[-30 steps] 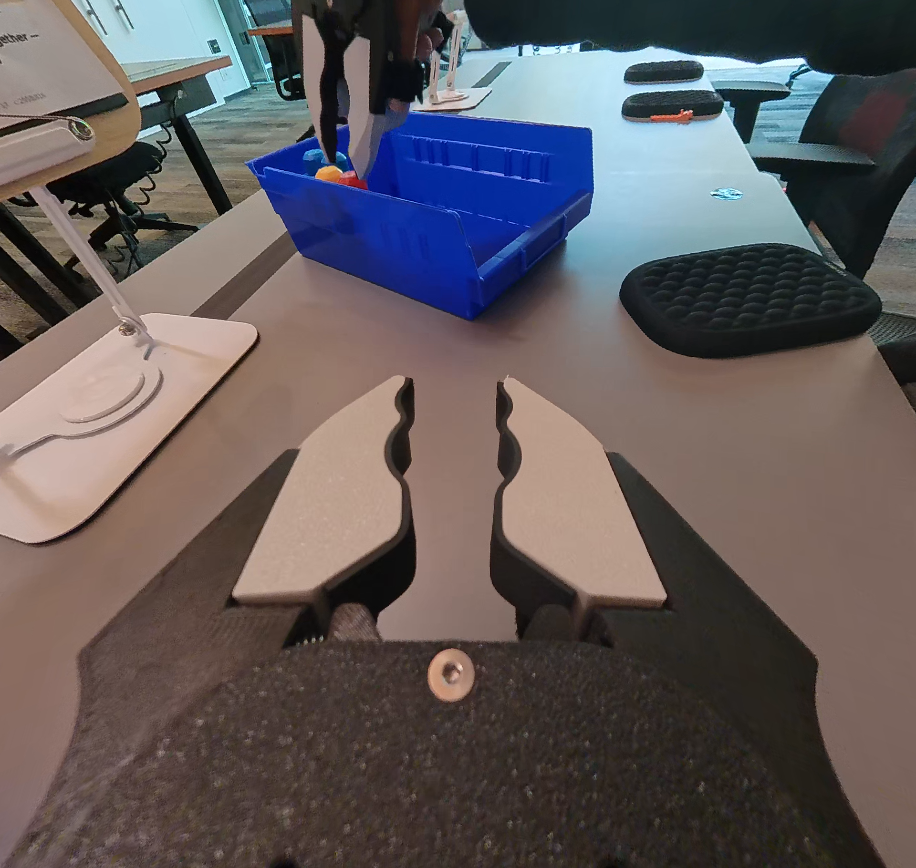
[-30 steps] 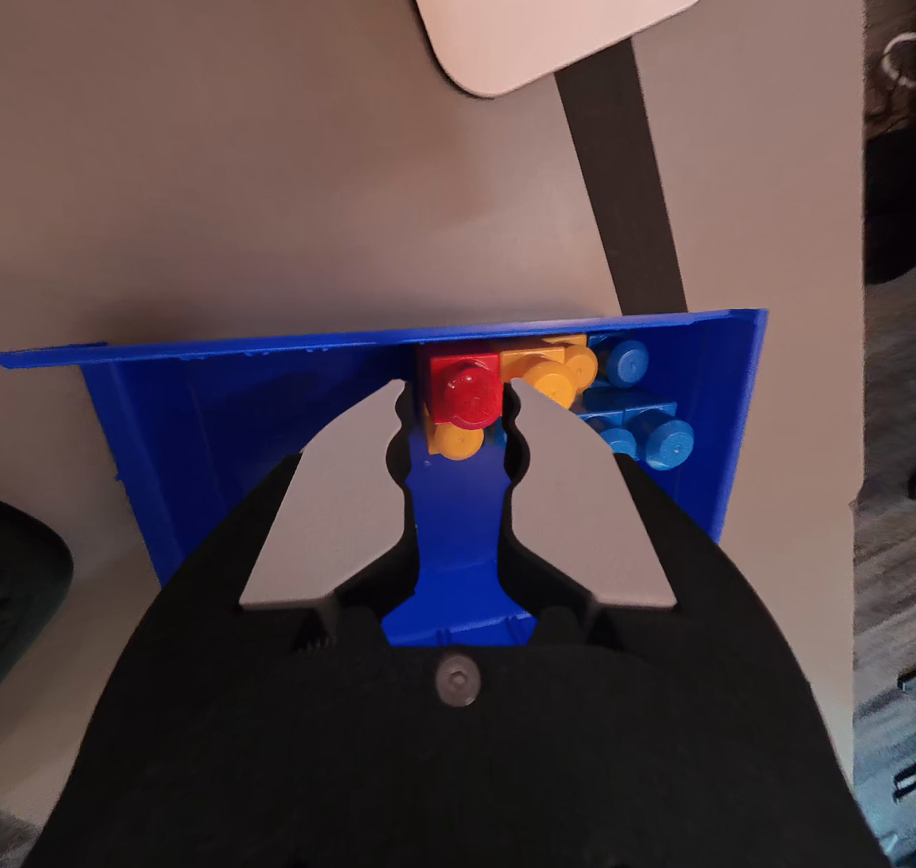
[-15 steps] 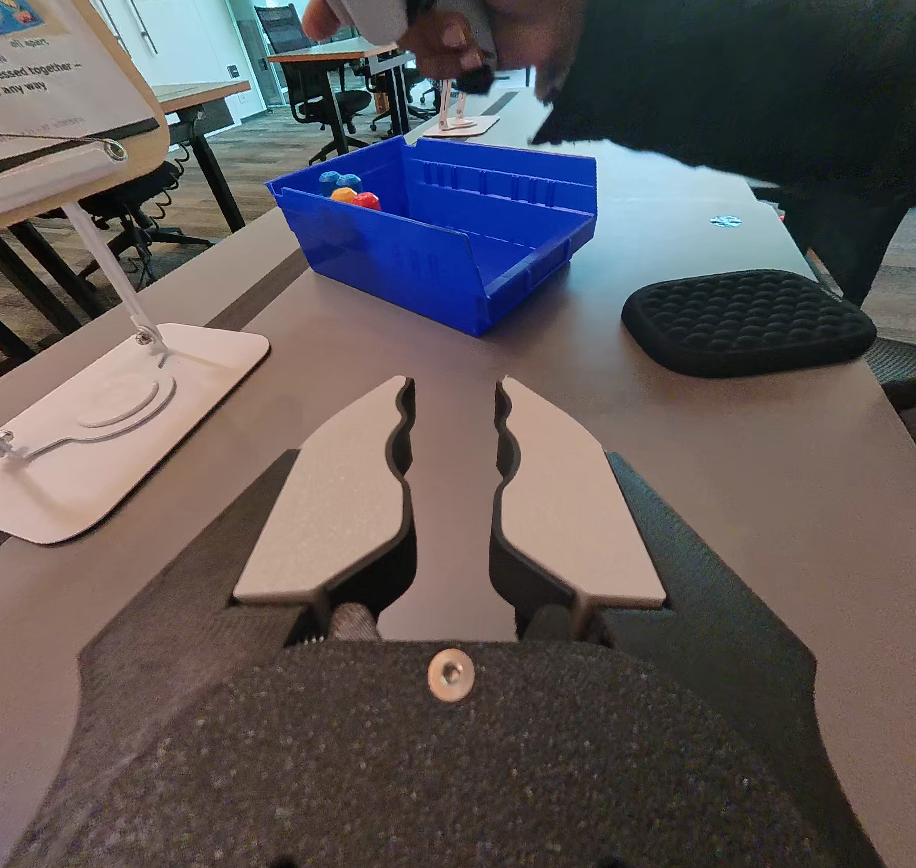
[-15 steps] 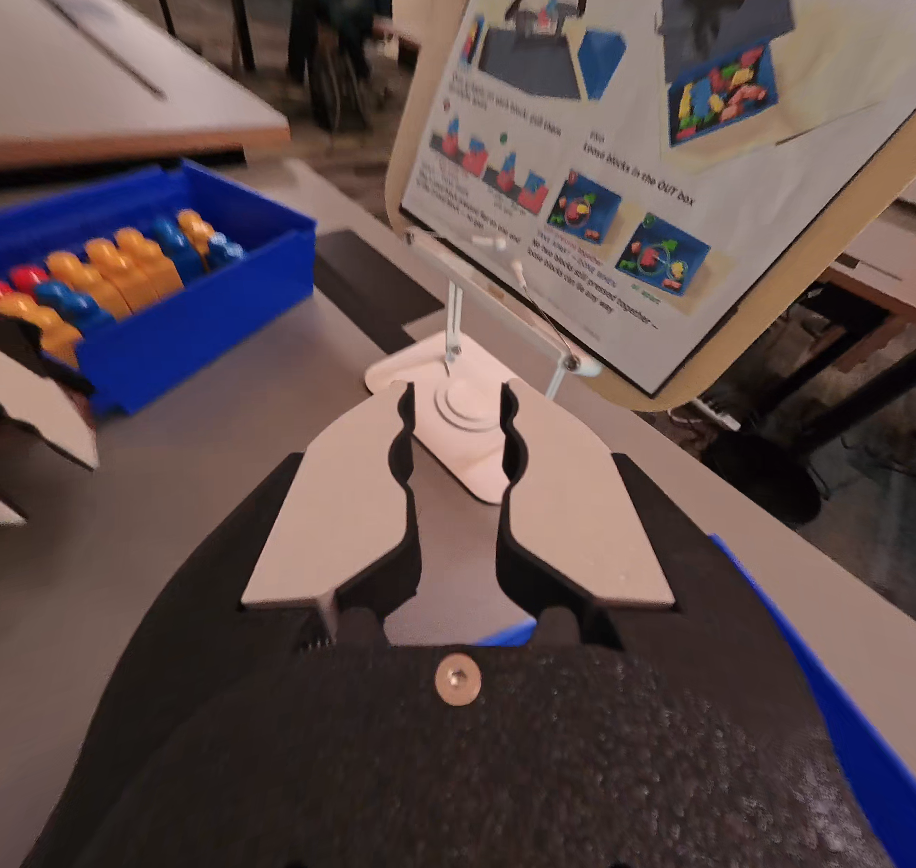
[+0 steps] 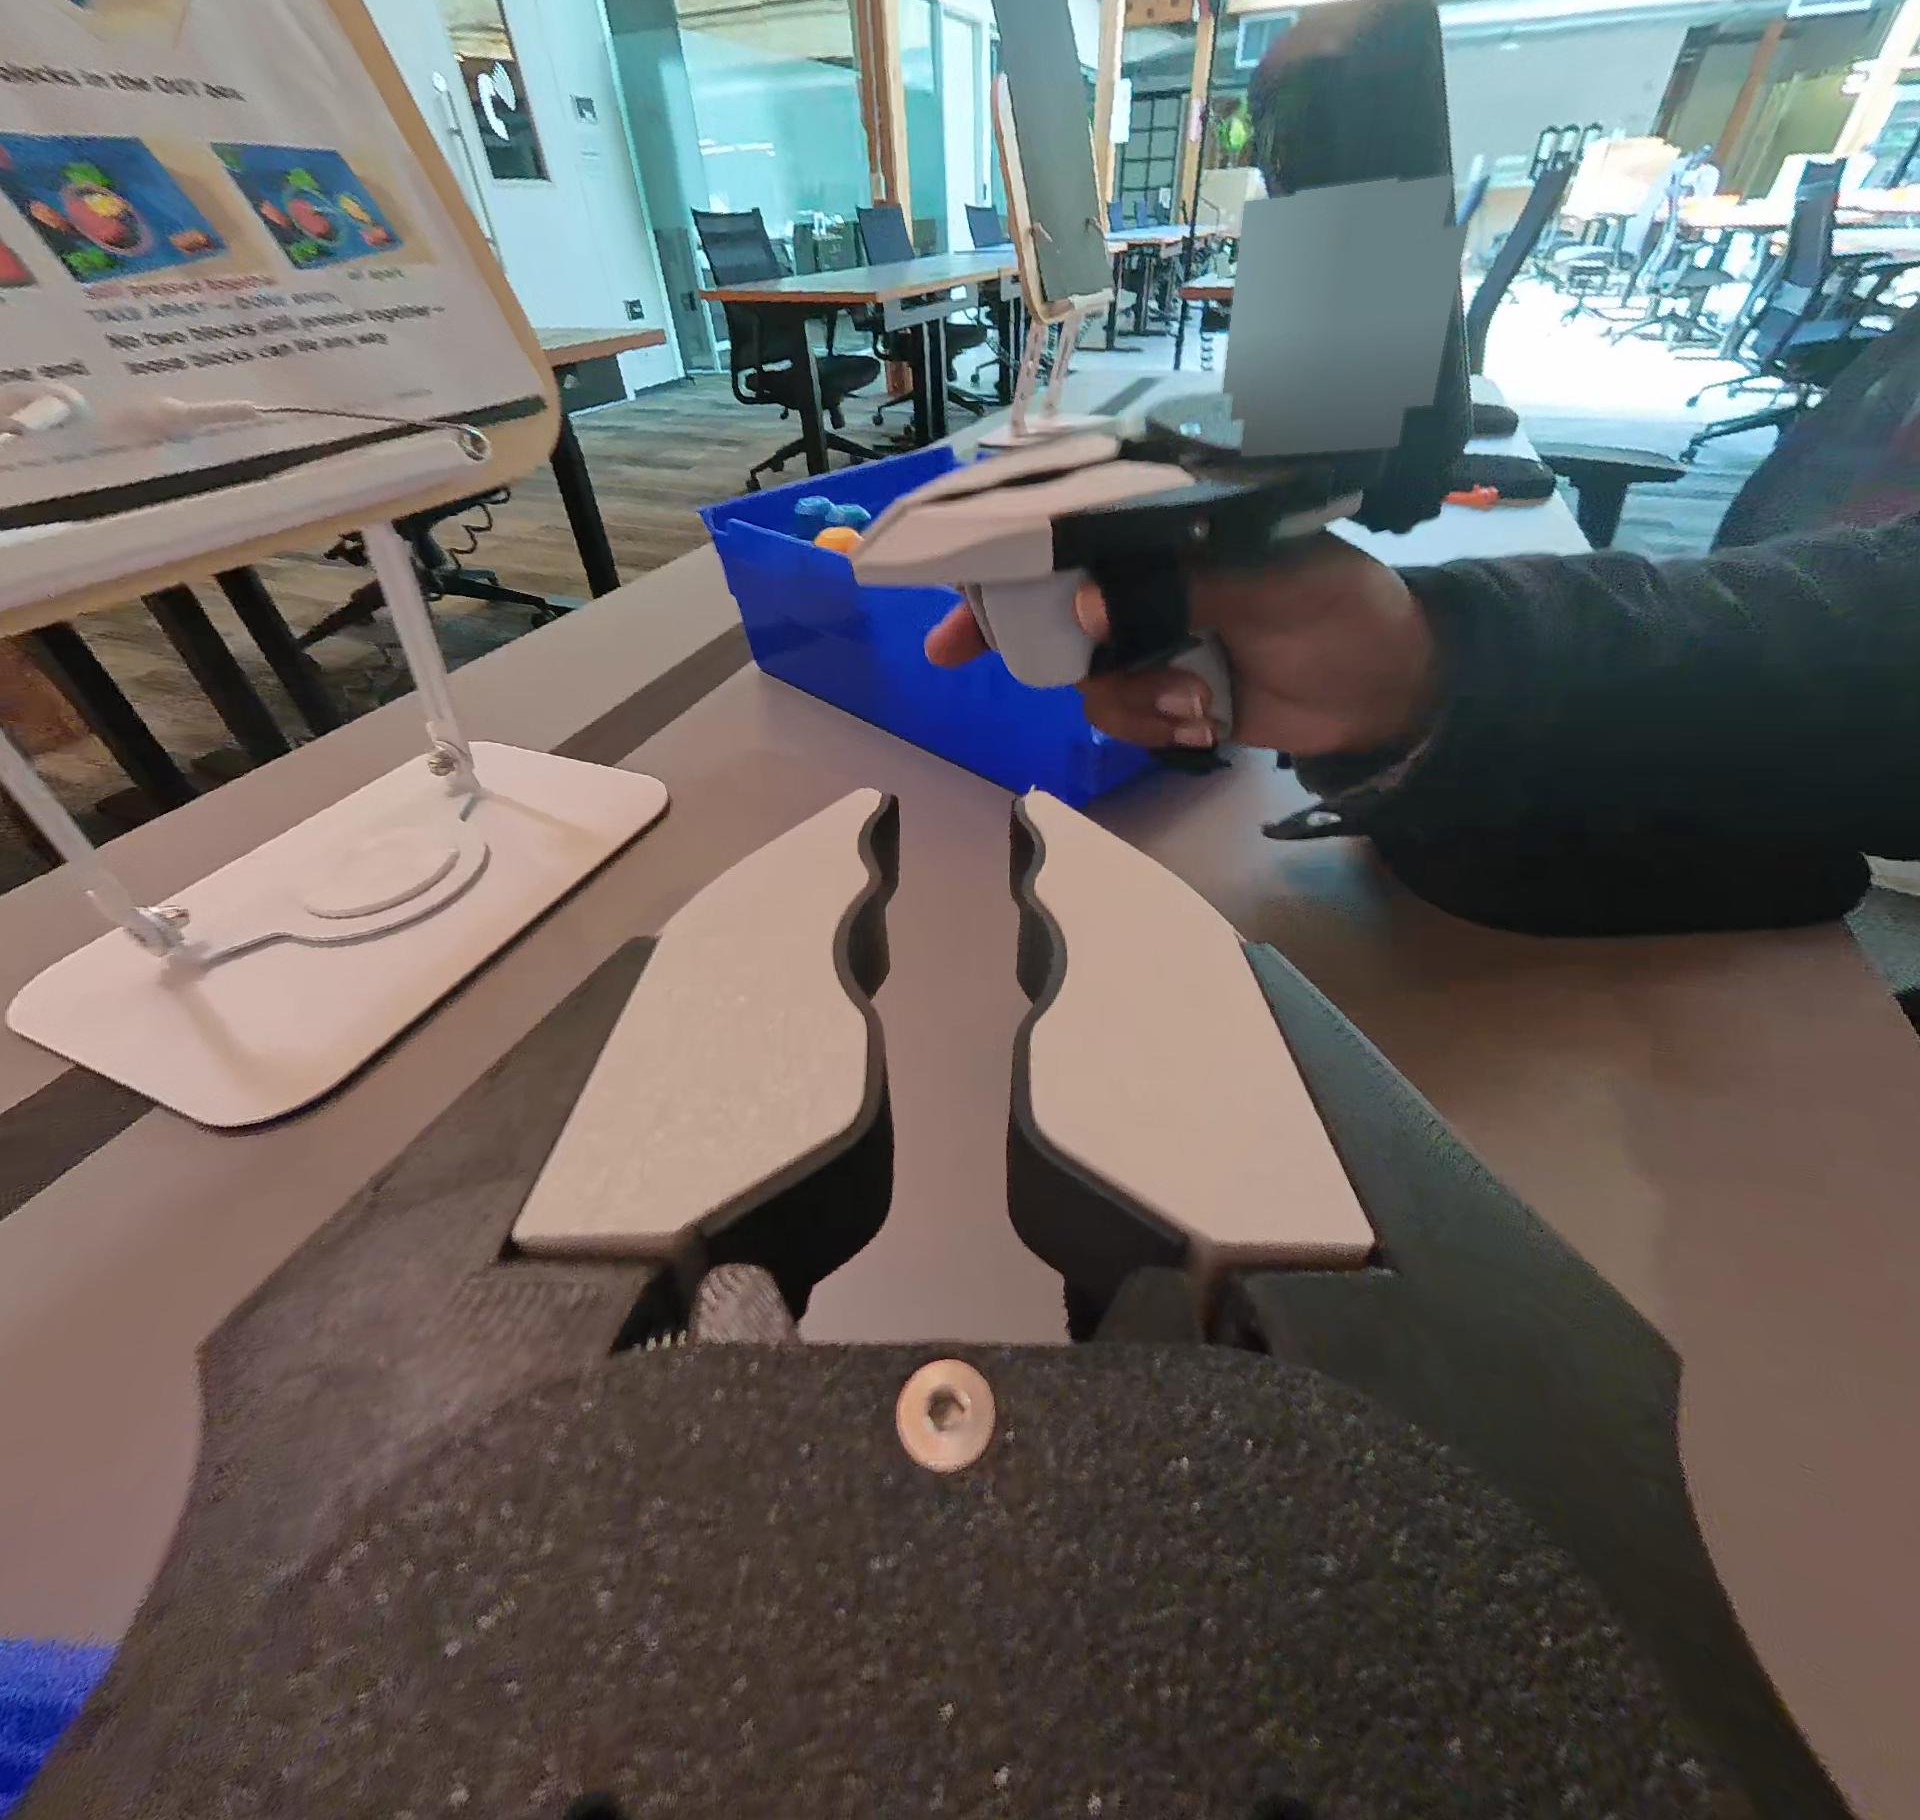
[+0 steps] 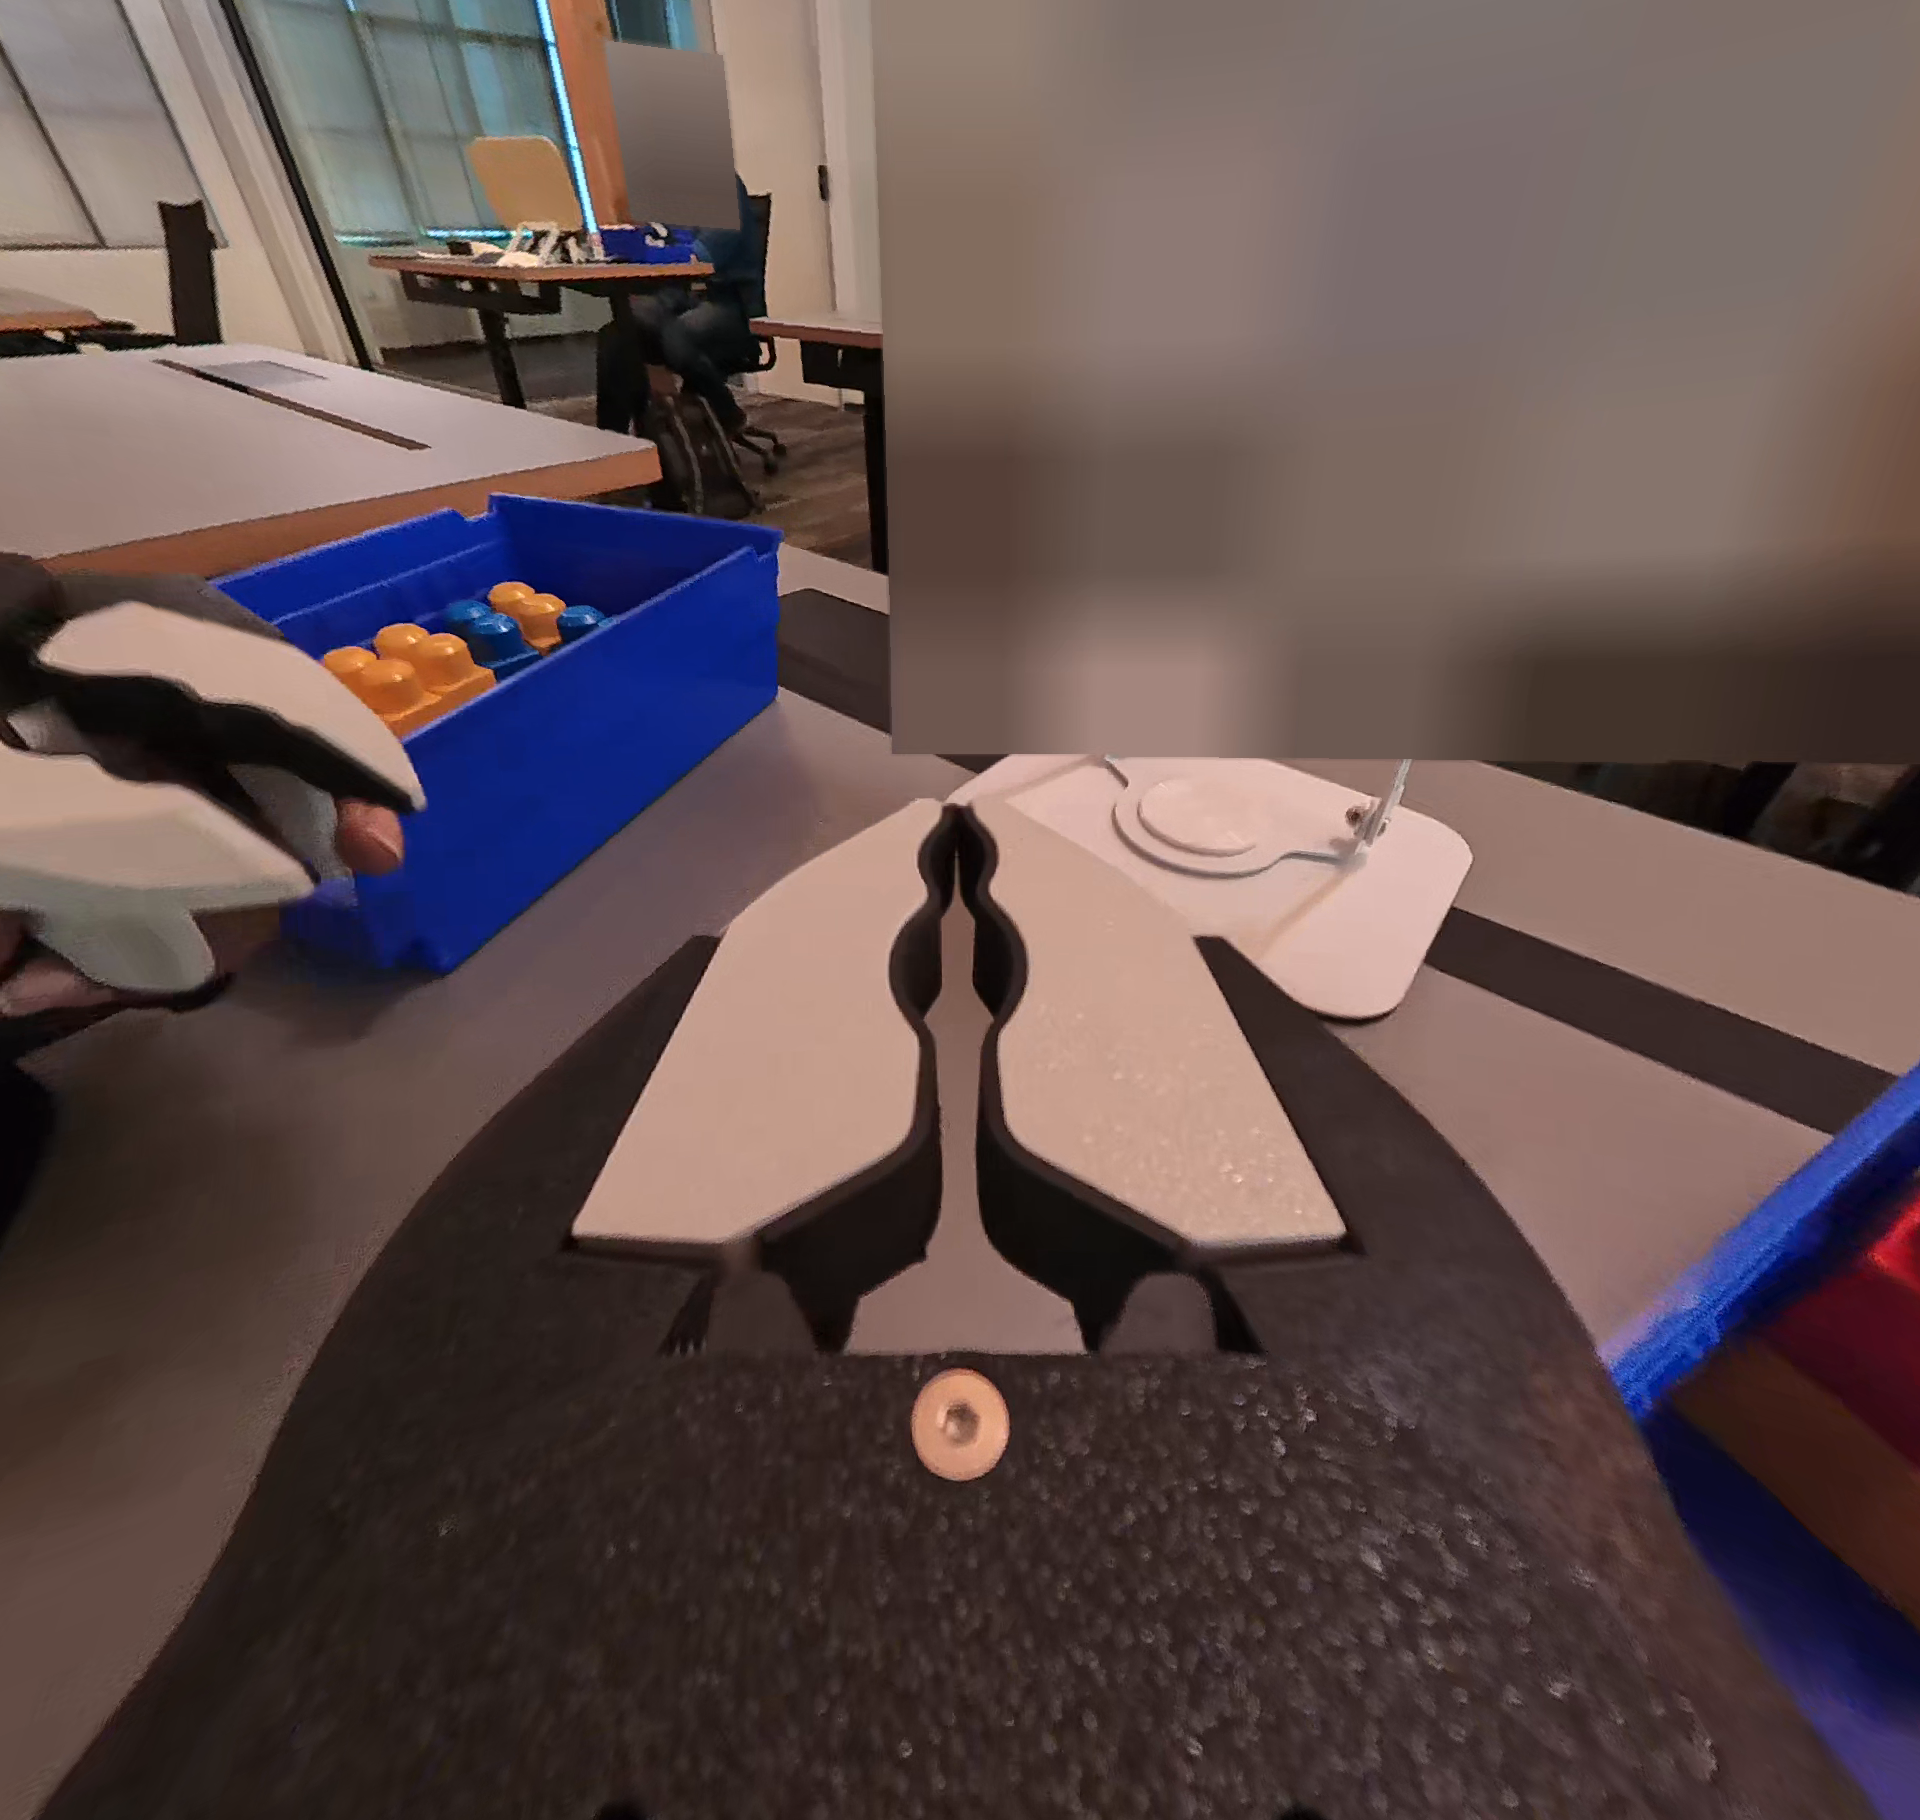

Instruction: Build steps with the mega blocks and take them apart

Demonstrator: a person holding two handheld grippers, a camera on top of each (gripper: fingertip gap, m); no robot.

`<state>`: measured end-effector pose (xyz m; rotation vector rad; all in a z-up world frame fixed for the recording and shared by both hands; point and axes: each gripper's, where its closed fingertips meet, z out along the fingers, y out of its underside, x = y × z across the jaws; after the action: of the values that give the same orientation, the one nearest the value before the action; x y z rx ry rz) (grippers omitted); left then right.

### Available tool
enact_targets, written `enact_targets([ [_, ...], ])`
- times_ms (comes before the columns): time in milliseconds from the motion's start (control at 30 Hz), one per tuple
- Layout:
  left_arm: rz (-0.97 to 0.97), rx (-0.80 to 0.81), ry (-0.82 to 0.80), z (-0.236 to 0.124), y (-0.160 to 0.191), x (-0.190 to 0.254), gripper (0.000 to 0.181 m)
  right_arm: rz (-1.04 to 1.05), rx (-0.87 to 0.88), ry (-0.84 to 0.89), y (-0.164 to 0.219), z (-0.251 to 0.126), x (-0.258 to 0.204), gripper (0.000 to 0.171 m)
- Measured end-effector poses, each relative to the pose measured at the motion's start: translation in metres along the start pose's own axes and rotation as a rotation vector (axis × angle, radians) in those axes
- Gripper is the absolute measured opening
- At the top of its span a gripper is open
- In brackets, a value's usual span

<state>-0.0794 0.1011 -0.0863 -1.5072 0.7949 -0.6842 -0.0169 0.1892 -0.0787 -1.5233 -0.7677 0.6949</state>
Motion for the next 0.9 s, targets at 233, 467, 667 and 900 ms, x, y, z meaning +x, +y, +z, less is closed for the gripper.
enact_targets([
  [233, 0.013, 0.095, -0.157, -0.033, -0.036, -0.034, 0.0, -0.026, -0.037, -0.049, 0.018, 0.003, -0.008, 0.0],
  [467, 0.078, 0.008, -0.398, -0.101, -0.071, -0.099, 0.0, -0.05, -0.06, -0.093, 0.025, 0.003, -0.015, 0.0],
  [667, 0.08, -0.301, -0.475, -0.135, -0.055, -0.169, 0.0, -0.056, -0.067, -0.111, 0.027, 0.004, -0.017, 0.0],
  [900, 0.044, -0.722, -0.541, -0.16, 0.009, -0.248, 0.031, -0.071, -0.081, -0.14, 0.031, 0.004, -0.023, 0.0],
])
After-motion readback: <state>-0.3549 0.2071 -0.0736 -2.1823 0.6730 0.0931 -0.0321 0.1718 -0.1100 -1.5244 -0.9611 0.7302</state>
